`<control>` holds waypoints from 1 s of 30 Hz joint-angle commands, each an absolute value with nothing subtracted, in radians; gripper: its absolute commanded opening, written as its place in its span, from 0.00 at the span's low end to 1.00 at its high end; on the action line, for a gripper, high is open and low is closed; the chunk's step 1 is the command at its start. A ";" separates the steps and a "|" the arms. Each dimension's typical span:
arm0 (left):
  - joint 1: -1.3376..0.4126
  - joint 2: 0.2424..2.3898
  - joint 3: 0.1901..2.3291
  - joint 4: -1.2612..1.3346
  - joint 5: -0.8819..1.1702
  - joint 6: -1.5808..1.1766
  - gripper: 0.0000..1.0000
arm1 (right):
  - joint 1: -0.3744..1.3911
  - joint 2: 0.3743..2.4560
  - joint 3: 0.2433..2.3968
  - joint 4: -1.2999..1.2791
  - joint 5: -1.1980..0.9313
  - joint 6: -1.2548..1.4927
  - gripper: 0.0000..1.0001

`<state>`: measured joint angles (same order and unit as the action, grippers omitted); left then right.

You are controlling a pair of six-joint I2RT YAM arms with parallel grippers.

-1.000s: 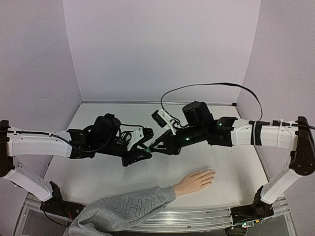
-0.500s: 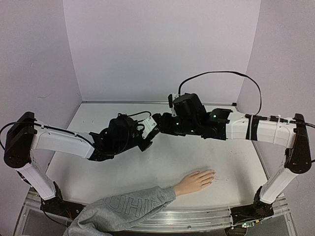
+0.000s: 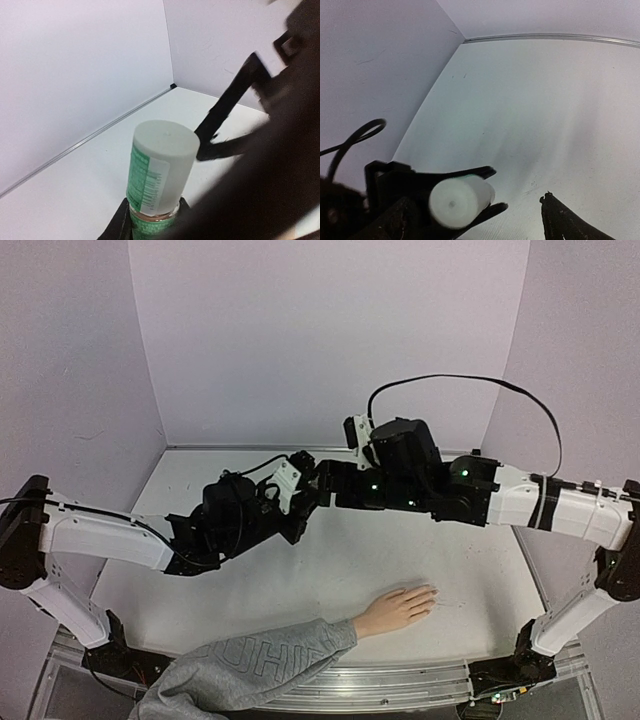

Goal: Paint the nails

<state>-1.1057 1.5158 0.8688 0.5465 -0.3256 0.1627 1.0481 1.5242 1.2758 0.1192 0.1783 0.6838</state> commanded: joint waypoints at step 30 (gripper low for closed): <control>-0.914 1.245 0.794 0.386 0.785 -0.247 0.00 | 0.872 1.522 1.208 0.478 -1.035 0.202 0.71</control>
<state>-0.9173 1.2472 0.7368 0.3393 0.7197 -0.2272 0.8566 1.4982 1.1934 0.3843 -0.9615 0.2115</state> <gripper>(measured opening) 0.229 0.751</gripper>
